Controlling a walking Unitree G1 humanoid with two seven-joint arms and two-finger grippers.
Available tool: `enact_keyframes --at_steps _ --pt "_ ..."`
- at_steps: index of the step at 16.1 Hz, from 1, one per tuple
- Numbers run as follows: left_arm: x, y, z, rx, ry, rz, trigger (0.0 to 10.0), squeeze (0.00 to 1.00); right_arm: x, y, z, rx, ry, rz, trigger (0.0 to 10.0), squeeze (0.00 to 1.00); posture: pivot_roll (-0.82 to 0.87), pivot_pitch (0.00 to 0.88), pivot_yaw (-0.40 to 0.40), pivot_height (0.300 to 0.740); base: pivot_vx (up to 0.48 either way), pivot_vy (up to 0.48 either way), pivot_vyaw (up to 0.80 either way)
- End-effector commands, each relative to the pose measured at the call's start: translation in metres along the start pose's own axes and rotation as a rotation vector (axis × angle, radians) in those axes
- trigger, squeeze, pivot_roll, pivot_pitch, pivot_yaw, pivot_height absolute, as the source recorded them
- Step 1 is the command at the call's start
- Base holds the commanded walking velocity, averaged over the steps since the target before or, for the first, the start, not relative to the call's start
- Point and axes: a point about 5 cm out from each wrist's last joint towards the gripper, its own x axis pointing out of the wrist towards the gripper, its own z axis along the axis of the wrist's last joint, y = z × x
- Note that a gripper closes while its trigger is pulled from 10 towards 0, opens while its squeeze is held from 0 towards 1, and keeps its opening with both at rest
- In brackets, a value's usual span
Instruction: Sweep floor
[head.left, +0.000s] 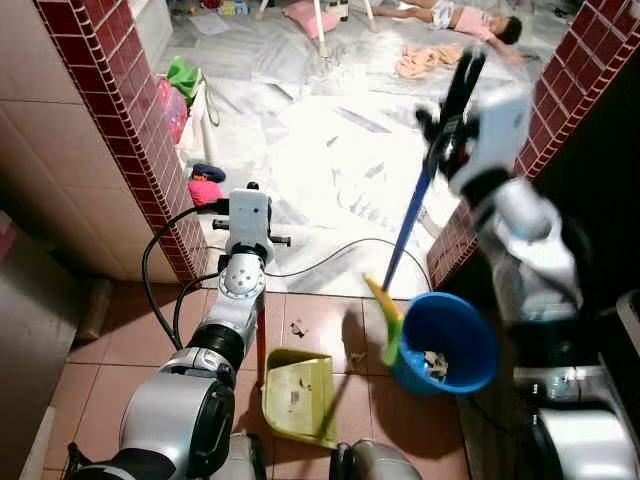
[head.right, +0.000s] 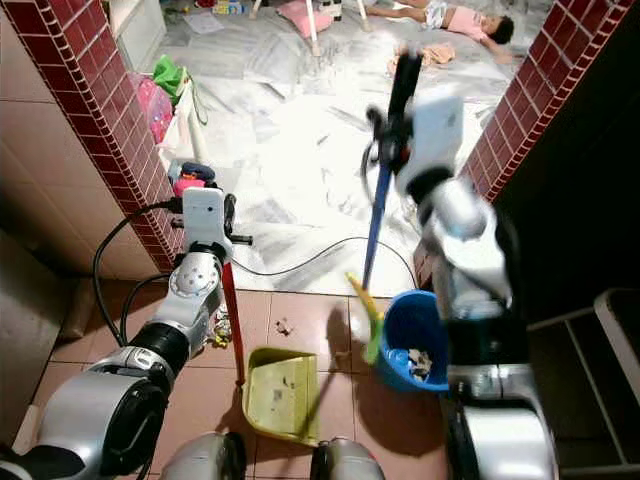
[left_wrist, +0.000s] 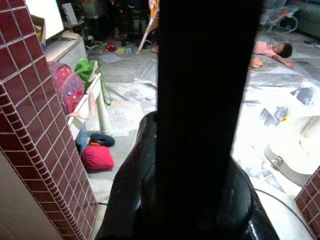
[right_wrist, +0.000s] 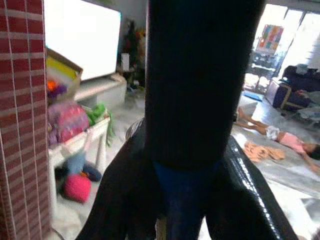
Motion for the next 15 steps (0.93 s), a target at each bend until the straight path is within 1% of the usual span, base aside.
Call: enact_keyframes --at_steps 1,2,3,4,7,9,10,11,12,13,14,15 --pt "0.005 -0.004 0.009 0.017 -0.032 -0.010 10.0 0.00 -0.004 0.007 -0.011 -0.026 0.020 0.004 10.0 0.00 -0.20 0.058 -0.055 0.740 0.000 0.000 0.00" --pt "0.005 -0.004 0.010 0.017 -0.033 -0.007 10.0 0.00 -0.008 0.013 -0.021 -0.013 0.048 -0.006 10.0 0.00 -0.20 0.063 -0.055 0.740 0.000 0.000 0.00" --pt "0.005 -0.004 0.011 0.019 -0.036 -0.003 10.0 0.00 -0.012 0.022 -0.034 0.020 0.082 -0.001 10.0 0.00 -0.20 0.067 -0.059 0.740 0.000 0.000 0.00" --pt "0.006 -0.003 0.012 0.034 -0.040 0.009 10.0 0.00 -0.016 0.033 -0.046 0.028 0.101 0.016 10.0 0.00 -0.20 0.067 -0.059 0.740 0.000 0.000 0.00" --pt "0.006 0.000 0.012 0.047 -0.046 0.031 10.0 0.00 -0.020 0.045 -0.056 -0.002 0.117 0.037 10.0 0.00 -0.19 0.074 -0.063 0.740 0.000 0.000 0.00" --pt "0.007 0.004 0.013 0.059 -0.048 0.039 10.0 0.00 -0.021 0.055 -0.060 0.062 0.131 0.047 10.0 0.00 -0.19 0.071 -0.058 0.740 0.000 0.000 0.00" --pt "0.008 0.005 0.012 0.055 -0.042 0.043 10.0 0.00 -0.020 0.058 -0.060 0.165 0.147 0.031 10.0 0.00 -0.18 0.066 -0.054 0.740 0.000 0.000 0.00" --pt "0.008 0.007 0.012 0.047 -0.034 0.051 10.0 0.00 -0.015 0.061 -0.056 0.337 0.144 0.002 10.0 0.00 -0.18 0.055 -0.045 0.740 0.000 0.000 0.00" --pt "0.009 0.008 0.012 0.048 -0.036 0.052 10.0 0.00 -0.013 0.061 -0.053 0.397 0.133 -0.006 10.0 0.00 -0.18 0.055 -0.045 0.740 0.000 0.000 0.00" --pt "0.010 0.010 0.015 0.037 -0.041 0.037 10.0 0.00 -0.003 0.060 -0.038 0.562 0.088 -0.034 10.0 0.00 -0.16 0.033 -0.031 0.740 0.000 0.000 0.00" --pt "0.011 0.012 0.016 0.035 -0.042 0.035 10.0 0.00 0.003 0.059 -0.032 0.647 0.073 -0.046 10.0 0.00 -0.16 0.025 -0.025 0.740 0.000 0.000 0.00" --pt "0.012 0.015 0.016 0.028 -0.039 0.050 10.0 0.00 0.008 0.060 -0.022 0.694 0.031 -0.034 10.0 0.00 -0.15 0.013 -0.017 0.740 0.000 0.000 0.00"
